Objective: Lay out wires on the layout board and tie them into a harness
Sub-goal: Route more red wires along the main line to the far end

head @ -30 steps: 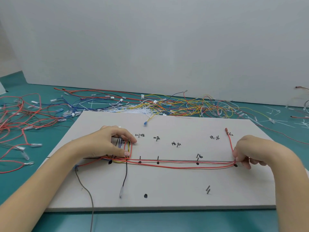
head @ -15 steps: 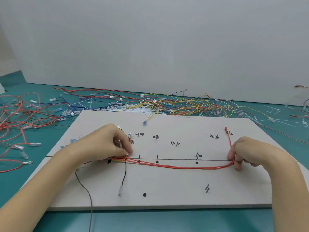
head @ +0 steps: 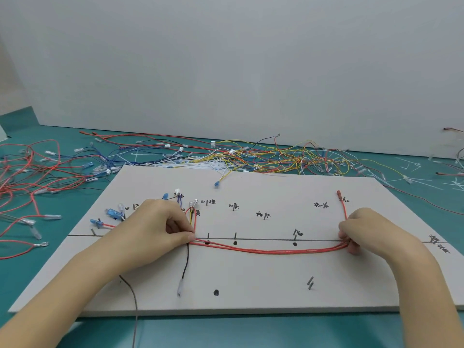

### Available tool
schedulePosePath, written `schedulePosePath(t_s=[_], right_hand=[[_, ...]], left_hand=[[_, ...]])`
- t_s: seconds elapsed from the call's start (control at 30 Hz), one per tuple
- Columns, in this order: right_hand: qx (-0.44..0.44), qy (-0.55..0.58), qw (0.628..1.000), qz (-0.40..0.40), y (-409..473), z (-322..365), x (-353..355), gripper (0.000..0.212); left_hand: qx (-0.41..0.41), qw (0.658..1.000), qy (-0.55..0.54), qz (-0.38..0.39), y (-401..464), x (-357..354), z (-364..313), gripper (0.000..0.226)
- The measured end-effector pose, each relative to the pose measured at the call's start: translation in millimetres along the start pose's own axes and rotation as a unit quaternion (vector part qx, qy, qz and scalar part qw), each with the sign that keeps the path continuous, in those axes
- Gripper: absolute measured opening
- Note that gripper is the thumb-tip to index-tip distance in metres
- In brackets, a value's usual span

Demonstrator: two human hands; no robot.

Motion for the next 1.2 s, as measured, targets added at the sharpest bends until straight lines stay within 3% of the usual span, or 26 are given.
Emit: schedulePosePath(t_s=[0.23,0.6,1.2], right_hand=[[0.027,-0.016,0.999,-0.044,2,-5,-5,0.016],[0.033,0.018,0.996,-0.08,0,-11,-7,0.025],[0.08,0.072,0.994,-0.026,-7,15,-22,0.022]], left_hand=[[0.016,0.998,0.026,-0.061,-3,-6,-3,0.021],[-0.012,0.994,0.059,-0.09,-6,-11,-5,0.022],[0.042,0.992,0.062,-0.098,-2,14,20,0.032]])
Point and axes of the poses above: each hand's wrist, its own y-axis towards the middle knuckle, its own x-axis out of the back of the hand, z = x × y, the point moved 3 cm from there along y, towards the middle knuckle, and after that the axes turned 1 degree about -y, right-handed, at the moved point
